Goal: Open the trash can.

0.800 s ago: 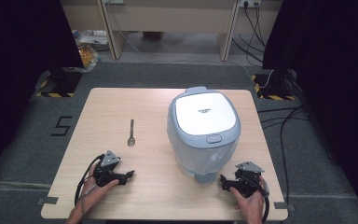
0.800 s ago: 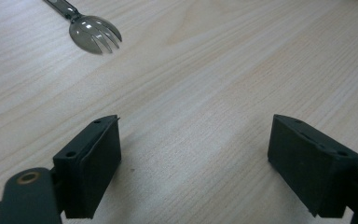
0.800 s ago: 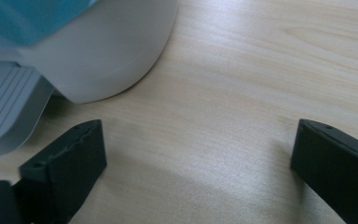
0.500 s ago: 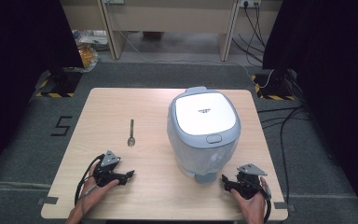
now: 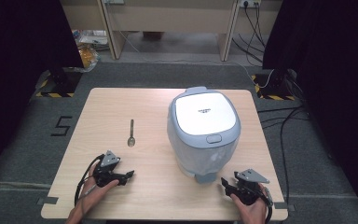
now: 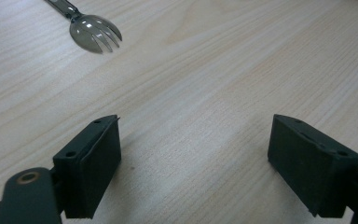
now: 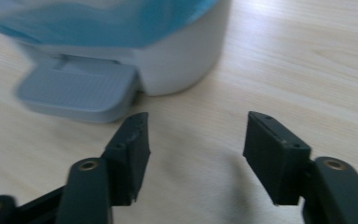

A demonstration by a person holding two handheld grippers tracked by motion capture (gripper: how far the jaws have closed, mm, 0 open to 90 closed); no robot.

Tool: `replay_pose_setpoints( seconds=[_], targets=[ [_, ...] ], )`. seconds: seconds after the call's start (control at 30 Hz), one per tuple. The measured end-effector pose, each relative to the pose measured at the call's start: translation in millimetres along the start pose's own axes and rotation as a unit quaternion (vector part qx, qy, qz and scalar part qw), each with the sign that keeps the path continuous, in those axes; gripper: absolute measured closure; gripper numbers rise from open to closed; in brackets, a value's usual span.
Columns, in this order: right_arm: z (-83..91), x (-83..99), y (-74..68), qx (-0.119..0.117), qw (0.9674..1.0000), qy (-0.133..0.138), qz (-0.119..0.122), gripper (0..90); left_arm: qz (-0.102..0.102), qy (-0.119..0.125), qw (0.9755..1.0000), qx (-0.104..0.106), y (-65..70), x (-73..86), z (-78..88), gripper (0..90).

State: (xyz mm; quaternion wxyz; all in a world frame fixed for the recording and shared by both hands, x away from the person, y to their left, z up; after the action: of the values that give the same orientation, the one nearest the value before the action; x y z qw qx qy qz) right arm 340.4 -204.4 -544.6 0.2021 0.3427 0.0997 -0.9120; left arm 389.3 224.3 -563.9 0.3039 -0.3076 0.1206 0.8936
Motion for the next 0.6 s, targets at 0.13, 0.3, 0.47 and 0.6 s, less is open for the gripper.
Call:
replay_pose_setpoints(
  seconds=[0.13, 0.3, 0.47, 0.6],
  targets=[
    [8.0, -0.6, -7.5, -0.016, 0.9995, 0.024, 0.013, 53.6, 0.000, 0.000, 1.0000, 0.000, 0.0, 0.0, 0.0, 16.3],
    [11.4, -7.4, -27.1, -0.042, 0.9971, 0.047, 0.042, 61.8, 0.000, 0.000, 1.0000, 0.000, 0.0, 0.0, 0.0, 16.3],
    [6.9, -8.1, -37.5, -0.051, 0.9959, 0.045, 0.060, 62.5, 0.000, 0.000, 1.0000, 0.000, 0.0, 0.0, 0.0, 16.3],
    [6.1, -10.9, -41.5, -0.050, 0.9956, 0.049, 0.061, 63.4, 0.000, 0.000, 1.0000, 0.000, 0.0, 0.0, 0.0, 16.3]
  ],
)
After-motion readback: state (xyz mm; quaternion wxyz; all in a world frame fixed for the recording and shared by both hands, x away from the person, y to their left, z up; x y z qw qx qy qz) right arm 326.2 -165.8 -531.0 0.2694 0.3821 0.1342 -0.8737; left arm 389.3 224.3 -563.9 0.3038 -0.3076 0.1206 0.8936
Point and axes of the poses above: each handheld gripper's, and its own axes: z roughly backward along the jaws, x roughly out of its underside, y roughly to its right, the point moved 6 cm from there along -z, roughly forward along the jaws, and after that the axes turned 10 degrees about -y, right-handed, at the moved point
